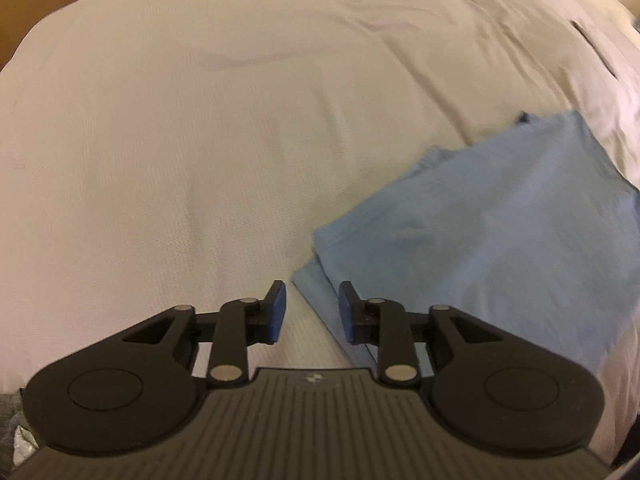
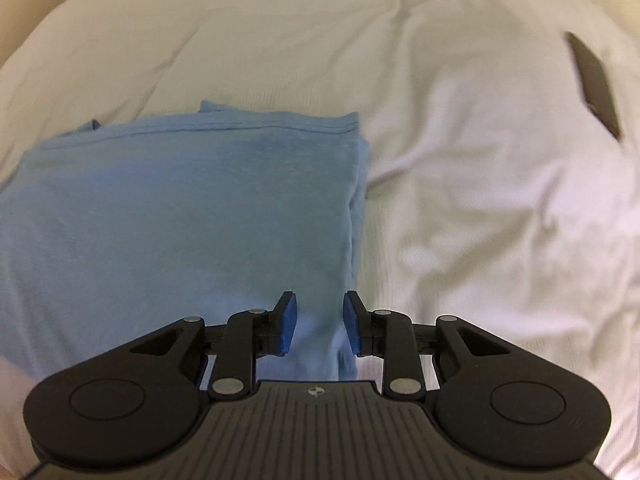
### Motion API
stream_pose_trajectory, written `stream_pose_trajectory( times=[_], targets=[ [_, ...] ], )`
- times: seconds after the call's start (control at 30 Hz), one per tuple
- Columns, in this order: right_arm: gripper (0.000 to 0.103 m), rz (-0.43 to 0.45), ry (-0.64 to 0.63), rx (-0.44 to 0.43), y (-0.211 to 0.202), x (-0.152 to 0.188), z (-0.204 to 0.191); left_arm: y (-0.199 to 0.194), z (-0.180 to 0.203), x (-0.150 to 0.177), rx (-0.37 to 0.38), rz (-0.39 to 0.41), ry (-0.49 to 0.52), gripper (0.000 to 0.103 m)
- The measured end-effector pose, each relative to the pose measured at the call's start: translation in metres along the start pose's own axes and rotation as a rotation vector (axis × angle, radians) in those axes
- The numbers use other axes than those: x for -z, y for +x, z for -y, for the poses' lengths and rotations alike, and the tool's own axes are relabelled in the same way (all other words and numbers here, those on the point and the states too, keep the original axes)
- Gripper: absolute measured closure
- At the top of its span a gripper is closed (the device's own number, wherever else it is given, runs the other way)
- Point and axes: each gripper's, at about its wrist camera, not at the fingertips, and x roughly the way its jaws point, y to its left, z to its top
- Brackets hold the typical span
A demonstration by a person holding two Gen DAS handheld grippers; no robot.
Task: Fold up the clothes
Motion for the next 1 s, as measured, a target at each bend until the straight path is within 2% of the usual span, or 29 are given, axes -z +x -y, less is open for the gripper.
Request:
stream_pose_trajectory(
  times=[0.1, 0.33, 0.43, 0.53, 0.63, 0.8, 0.9, 1.0],
  targets=[
    [0.065, 0.008, 0.021, -0.019, -0.016, 0.015, -0.013, -0.007, 0.008, 0.011, 0.009, -0.016, 0.043, 0.076],
    [0.062, -0.025, 0.018, -0.12, -0.037, 0.048, -0.046, -0.025, 0.045, 0.043, -0.03, -0.056, 0.179, 0.073],
    [0.062, -0.057, 0.021, -0.175, -0.029, 0.057, -0.063, -0.039, 0.061, 0.057, -0.048, -0.082, 0.286, 0.068],
    [0.061, -0.073, 0.008, -0.233, -0.029, 0.06, -0.087, -0.05, 0.073, 0.07, -0.08, -0.086, 0.477, 0.06],
    [0.059, -0.065, -0.016, -0.277, -0.037, 0.057, -0.118, -0.05, 0.071, 0.078, -0.106, -0.089, 0.644, 0.059],
    [0.052, -0.036, -0.027, -0.307, -0.048, 0.049, -0.177, -0.031, 0.05, 0.09, -0.11, -0.002, 0.989, 0.054],
    [0.052, -0.017, -0.045, -0.266, -0.051, 0.047, -0.216, -0.011, 0.036, 0.102, -0.081, 0.134, 1.275, 0.054],
    [0.05, -0.008, 0.006, -0.207, -0.05, 0.051, -0.25, 0.013, 0.02, 0.113, -0.04, 0.266, 1.544, 0.054]
  ],
)
